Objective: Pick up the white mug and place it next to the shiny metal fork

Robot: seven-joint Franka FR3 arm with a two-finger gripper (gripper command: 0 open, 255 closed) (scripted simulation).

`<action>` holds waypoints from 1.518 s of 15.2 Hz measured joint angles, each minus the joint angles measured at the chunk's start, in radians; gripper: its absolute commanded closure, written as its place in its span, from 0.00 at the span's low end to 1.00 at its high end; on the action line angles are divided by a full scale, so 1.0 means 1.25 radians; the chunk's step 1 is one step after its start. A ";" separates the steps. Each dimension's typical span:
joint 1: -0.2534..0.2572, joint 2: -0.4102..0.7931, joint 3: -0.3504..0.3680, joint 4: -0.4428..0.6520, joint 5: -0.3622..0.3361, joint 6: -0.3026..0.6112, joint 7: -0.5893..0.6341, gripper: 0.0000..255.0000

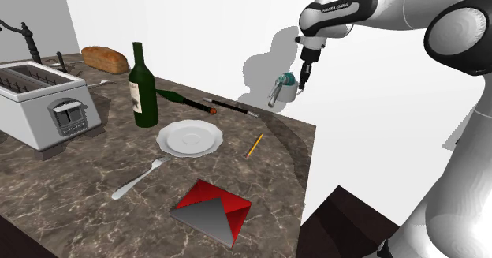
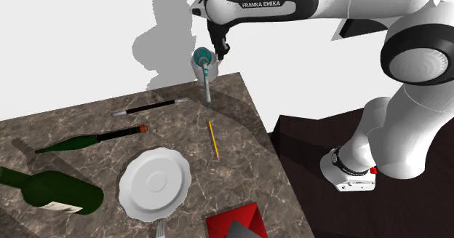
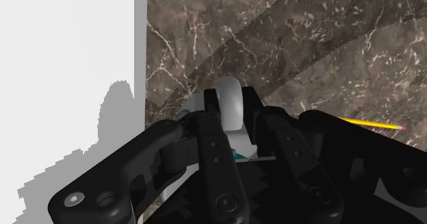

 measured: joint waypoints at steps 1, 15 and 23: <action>0.005 -0.008 0.002 -0.006 -0.004 -0.002 0.008 1.00; 0.142 -0.216 0.122 -0.241 -0.083 0.026 0.283 1.00; 0.211 -0.271 0.215 -0.302 -0.084 0.023 0.445 1.00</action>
